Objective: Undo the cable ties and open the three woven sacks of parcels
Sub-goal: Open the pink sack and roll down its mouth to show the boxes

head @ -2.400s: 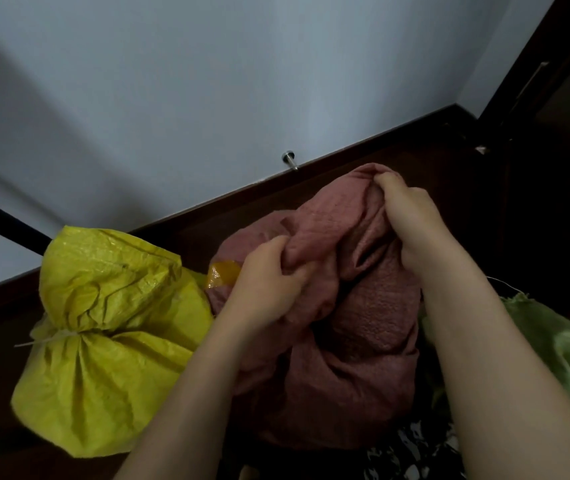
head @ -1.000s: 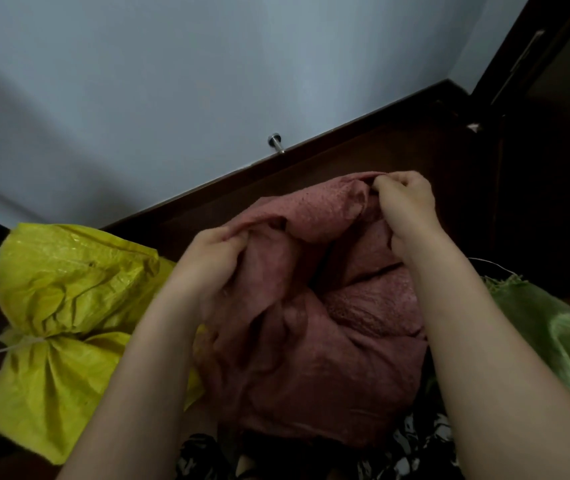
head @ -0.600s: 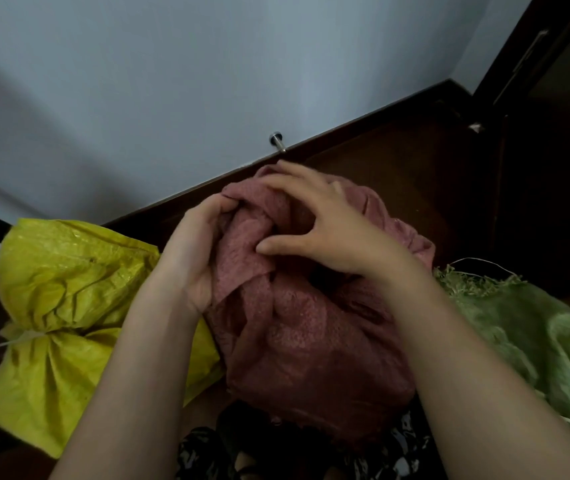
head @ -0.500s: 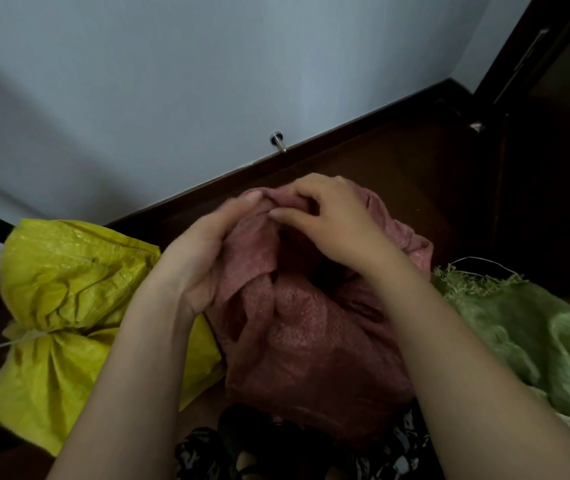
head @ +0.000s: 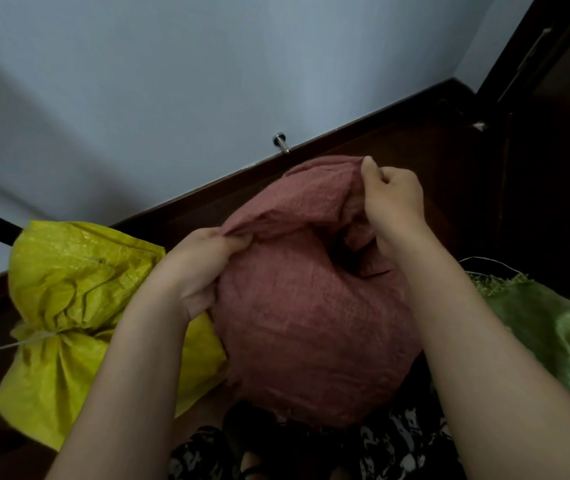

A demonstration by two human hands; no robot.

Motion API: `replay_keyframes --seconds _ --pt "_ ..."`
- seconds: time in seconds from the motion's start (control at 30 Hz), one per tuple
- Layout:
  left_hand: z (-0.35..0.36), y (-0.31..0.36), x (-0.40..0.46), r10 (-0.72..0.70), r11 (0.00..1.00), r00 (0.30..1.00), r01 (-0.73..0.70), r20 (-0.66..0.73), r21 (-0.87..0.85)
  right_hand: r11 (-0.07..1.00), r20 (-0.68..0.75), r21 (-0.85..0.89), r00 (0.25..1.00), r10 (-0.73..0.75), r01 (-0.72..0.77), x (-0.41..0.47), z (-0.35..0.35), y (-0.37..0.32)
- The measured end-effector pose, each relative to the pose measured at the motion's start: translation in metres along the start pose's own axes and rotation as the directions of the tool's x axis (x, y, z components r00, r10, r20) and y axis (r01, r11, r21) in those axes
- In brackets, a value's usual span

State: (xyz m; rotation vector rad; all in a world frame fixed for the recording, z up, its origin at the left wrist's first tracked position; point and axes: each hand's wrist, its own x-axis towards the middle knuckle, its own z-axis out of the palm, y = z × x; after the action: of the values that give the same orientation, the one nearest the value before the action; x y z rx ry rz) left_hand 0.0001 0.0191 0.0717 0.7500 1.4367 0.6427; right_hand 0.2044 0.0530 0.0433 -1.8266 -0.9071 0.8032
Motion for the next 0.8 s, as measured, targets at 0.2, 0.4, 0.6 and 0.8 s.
replay_keyframes --seconds 0.2,0.4,0.6,0.8 --pt "-0.002 0.014 0.004 0.033 0.849 0.999 -0.030 -0.004 -0.527 0.940 0.155 -0.228 0.962 -0.224 0.255 -0.021 -0.013 -0.021" --pt "0.006 0.015 0.008 0.007 0.779 0.997 0.041 0.075 -0.626 0.908 0.738 -0.198 0.666 -0.109 0.369 -0.057 -0.004 -0.037" --pt "0.000 0.016 0.005 -0.003 0.891 0.997 0.037 0.077 -0.452 0.839 0.438 -0.177 0.805 -0.401 0.514 -0.045 0.008 -0.028" --pt "0.015 0.010 -0.010 -0.105 0.965 0.965 0.157 0.242 -0.208 0.765 0.298 -0.162 0.770 -0.564 0.623 -0.052 0.012 -0.029"
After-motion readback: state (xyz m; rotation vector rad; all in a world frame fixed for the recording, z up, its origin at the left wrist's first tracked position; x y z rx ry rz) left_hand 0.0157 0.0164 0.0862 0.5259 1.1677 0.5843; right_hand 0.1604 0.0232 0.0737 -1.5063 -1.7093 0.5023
